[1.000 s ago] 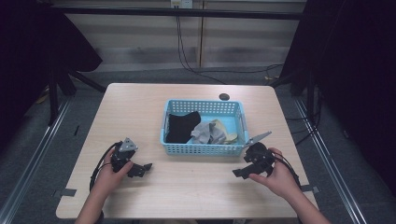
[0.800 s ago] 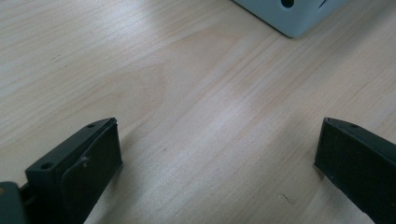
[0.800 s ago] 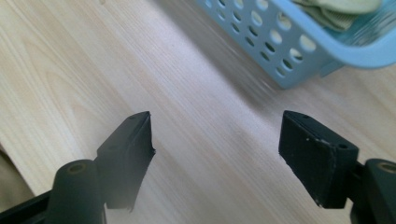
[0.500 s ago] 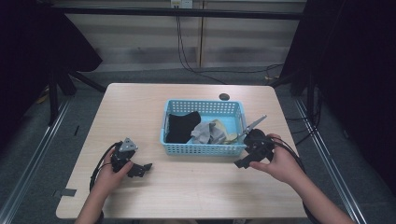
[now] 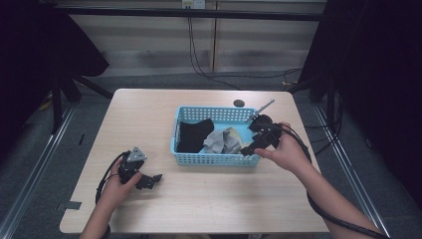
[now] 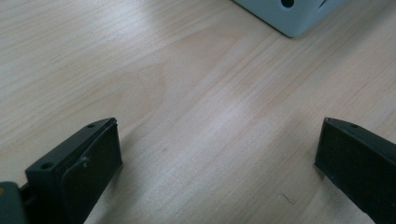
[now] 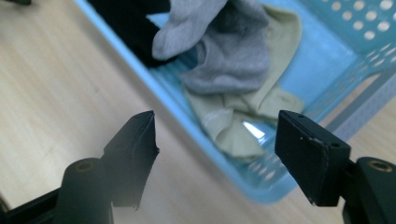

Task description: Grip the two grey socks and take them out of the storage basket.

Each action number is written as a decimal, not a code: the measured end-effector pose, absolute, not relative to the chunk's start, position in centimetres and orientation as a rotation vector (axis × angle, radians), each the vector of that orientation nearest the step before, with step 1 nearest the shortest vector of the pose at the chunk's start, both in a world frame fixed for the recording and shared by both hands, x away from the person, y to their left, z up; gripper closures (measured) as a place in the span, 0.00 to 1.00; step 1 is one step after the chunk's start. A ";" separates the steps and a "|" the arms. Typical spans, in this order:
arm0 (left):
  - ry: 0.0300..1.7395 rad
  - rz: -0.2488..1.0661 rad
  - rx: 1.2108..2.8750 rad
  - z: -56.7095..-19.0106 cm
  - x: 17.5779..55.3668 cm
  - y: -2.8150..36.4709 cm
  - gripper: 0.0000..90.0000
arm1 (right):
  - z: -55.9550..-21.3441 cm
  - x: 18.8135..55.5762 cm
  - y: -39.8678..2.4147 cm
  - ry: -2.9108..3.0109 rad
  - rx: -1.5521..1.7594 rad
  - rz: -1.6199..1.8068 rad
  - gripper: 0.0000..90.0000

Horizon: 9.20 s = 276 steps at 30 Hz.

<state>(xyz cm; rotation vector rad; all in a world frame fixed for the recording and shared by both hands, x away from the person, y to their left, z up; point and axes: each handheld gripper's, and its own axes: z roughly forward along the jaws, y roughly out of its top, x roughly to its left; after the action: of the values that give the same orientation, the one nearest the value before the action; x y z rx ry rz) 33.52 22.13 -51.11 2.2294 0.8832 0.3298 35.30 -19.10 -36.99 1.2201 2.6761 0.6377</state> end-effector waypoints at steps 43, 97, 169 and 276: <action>0.854 0.333 2.231 -51.1 33.2 22.1 0.00 | -41.2 42.8 -11.7 2.780 1.266 0.504 0.98; 0.854 0.332 2.236 -51.1 33.2 22.1 0.00 | -30.8 41.3 -21.0 2.760 1.299 0.453 0.98; 0.851 0.335 2.240 -51.1 33.2 22.1 0.00 | -39.8 40.3 -29.6 2.680 1.552 0.365 0.86; 0.850 0.330 2.243 -51.1 33.1 22.1 0.00 | -43.3 42.9 -13.7 2.858 1.370 0.495 0.61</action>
<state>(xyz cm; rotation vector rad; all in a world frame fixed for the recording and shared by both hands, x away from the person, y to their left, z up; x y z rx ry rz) 33.11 22.10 -51.07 2.2427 0.8504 0.3300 42.85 -13.66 -43.30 1.3696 2.8576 0.4949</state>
